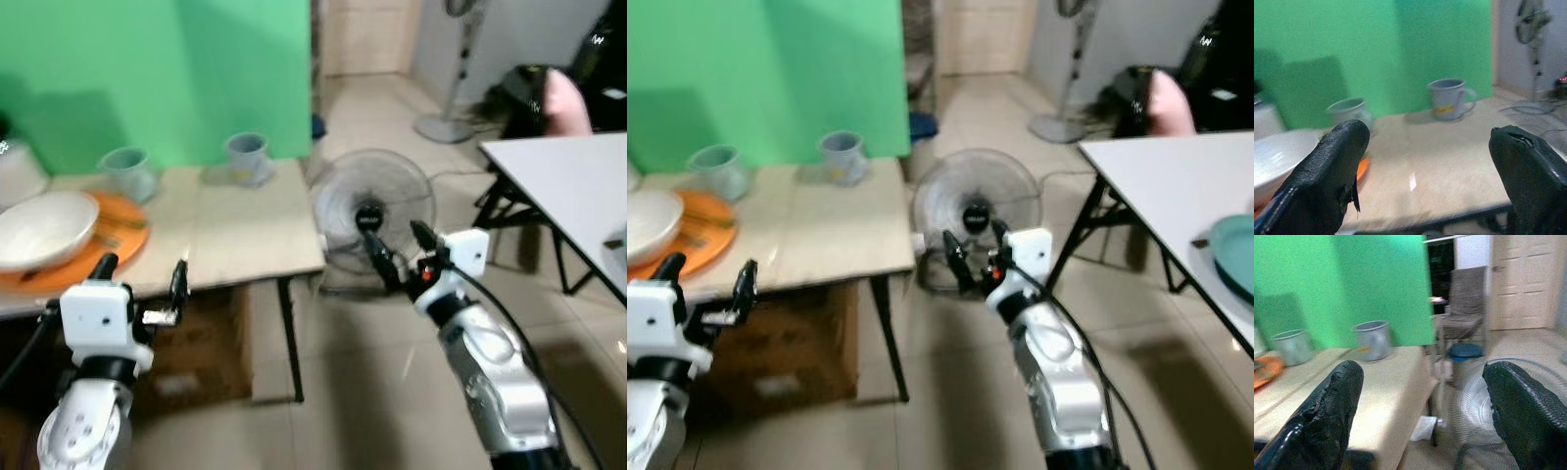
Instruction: Setting the table
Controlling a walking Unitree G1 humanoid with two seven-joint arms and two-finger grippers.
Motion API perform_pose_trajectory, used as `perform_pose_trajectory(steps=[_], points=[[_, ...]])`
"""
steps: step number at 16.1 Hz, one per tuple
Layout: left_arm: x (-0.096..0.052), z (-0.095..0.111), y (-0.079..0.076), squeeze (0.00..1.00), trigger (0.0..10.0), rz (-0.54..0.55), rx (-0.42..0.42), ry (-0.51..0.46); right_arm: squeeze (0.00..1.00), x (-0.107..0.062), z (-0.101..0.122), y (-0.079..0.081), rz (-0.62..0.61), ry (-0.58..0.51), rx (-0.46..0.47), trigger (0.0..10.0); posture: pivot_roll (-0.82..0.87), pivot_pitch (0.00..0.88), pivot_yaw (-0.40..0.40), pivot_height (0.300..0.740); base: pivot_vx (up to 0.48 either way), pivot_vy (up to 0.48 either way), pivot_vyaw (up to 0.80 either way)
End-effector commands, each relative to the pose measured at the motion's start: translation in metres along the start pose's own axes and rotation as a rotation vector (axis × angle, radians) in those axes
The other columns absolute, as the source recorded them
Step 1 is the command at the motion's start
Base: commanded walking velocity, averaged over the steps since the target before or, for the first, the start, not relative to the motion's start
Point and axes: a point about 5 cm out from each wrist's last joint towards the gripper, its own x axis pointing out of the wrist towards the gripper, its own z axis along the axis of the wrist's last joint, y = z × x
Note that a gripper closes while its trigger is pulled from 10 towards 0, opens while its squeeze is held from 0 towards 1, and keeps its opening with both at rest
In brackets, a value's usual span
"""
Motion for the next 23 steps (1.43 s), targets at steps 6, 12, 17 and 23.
perform_pose_trajectory(steps=[6, 12, 17, 23], points=[[0.002, 0.001, -0.005, 0.00, 10.0, -0.020, -0.019, -0.002, 0.00, 0.007, 0.003, -0.003, 0.021, -0.001, -0.064, 10.0, -0.05, 0.000, 0.047, 0.740, 0.373, 0.000, 0.00], [0.003, 0.001, -0.009, 0.00, 10.0, -0.058, -0.007, 0.001, 0.00, 0.011, 0.002, 0.001, 0.044, 0.006, -0.059, 10.0, -0.05, 0.000, 0.044, 0.740, 0.372, 0.000, 0.48], [0.005, 0.000, -0.013, 0.00, 10.0, -0.134, 0.015, 0.023, 0.00, 0.012, 0.003, -0.004, 0.018, 0.015, -0.030, 10.0, -0.05, 0.000, 0.046, 0.740, 0.362, 0.000, 0.00], [-0.001, 0.002, -0.038, 0.00, 10.0, -0.434, -0.064, 0.066, 1.00, 0.026, 0.002, 0.010, 0.221, 0.024, 0.015, 10.0, -0.06, 0.000, 0.049, 0.740, 0.000, 0.000, 0.00]])
